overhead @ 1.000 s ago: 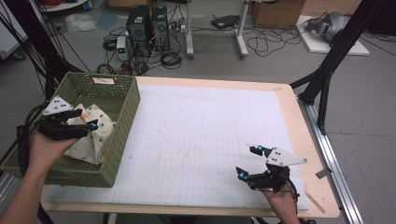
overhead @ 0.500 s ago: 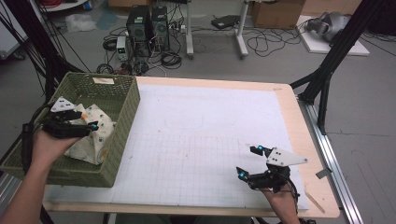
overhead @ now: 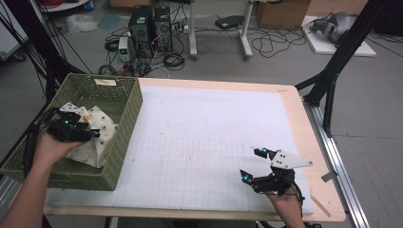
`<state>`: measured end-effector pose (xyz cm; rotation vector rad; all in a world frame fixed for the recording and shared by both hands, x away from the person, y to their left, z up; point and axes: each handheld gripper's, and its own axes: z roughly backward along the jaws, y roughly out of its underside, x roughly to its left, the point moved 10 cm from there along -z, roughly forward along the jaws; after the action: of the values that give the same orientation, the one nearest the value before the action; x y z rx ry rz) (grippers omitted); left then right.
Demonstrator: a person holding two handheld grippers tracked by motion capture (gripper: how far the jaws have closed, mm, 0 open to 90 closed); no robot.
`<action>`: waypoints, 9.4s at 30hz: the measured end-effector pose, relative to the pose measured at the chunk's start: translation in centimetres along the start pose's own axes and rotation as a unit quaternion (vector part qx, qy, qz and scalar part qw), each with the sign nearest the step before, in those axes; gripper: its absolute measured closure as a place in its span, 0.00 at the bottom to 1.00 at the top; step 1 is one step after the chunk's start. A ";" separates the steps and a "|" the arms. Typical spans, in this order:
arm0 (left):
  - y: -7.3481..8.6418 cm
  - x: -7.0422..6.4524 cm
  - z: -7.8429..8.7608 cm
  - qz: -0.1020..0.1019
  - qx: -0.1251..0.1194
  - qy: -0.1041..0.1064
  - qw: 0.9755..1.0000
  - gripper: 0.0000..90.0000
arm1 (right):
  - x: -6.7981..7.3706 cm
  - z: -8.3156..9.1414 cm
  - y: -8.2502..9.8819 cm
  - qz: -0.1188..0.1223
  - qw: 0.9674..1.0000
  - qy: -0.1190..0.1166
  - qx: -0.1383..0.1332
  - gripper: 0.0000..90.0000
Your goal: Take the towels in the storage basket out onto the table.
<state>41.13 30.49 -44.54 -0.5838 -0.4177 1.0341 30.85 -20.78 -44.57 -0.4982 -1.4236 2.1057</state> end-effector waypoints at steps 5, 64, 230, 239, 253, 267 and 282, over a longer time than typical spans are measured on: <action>0.8 -0.4 -0.6 -0.004 0.033 0.019 0.999 0.71 | 0.0 0.0 0.0 -0.002 1.000 -0.001 -0.001 0.12; -1.7 0.6 5.0 -0.020 -0.101 0.007 0.995 0.98 | 0.0 0.0 0.0 0.000 1.000 -0.002 0.000 0.12; -15.2 -27.8 2.4 -0.158 -0.251 0.265 0.917 0.98 | -1.3 0.1 -0.2 -0.002 1.000 0.009 -0.008 0.12; -15.1 -29.2 -1.6 -0.149 -0.235 0.270 0.922 0.97 | -1.5 -0.1 -0.2 -0.001 1.000 0.009 -0.007 0.12; -14.8 -29.6 -6.3 -0.123 -0.205 0.265 0.934 0.94 | -1.9 -0.9 -0.2 -0.009 1.000 0.007 -0.003 0.12; -14.8 -28.3 -5.6 -0.114 -0.207 0.262 0.936 0.70 | -1.0 -2.8 -0.9 -0.002 1.000 -0.019 0.011 0.24; -12.0 -25.9 -3.5 -0.098 -0.234 0.244 0.936 0.67 | 0.2 -6.2 -1.6 0.017 0.998 -0.058 0.035 0.39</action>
<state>39.41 1.98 -41.05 -1.1716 -0.2693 0.5630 34.63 -15.61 -45.41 -0.3799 -1.4081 2.2347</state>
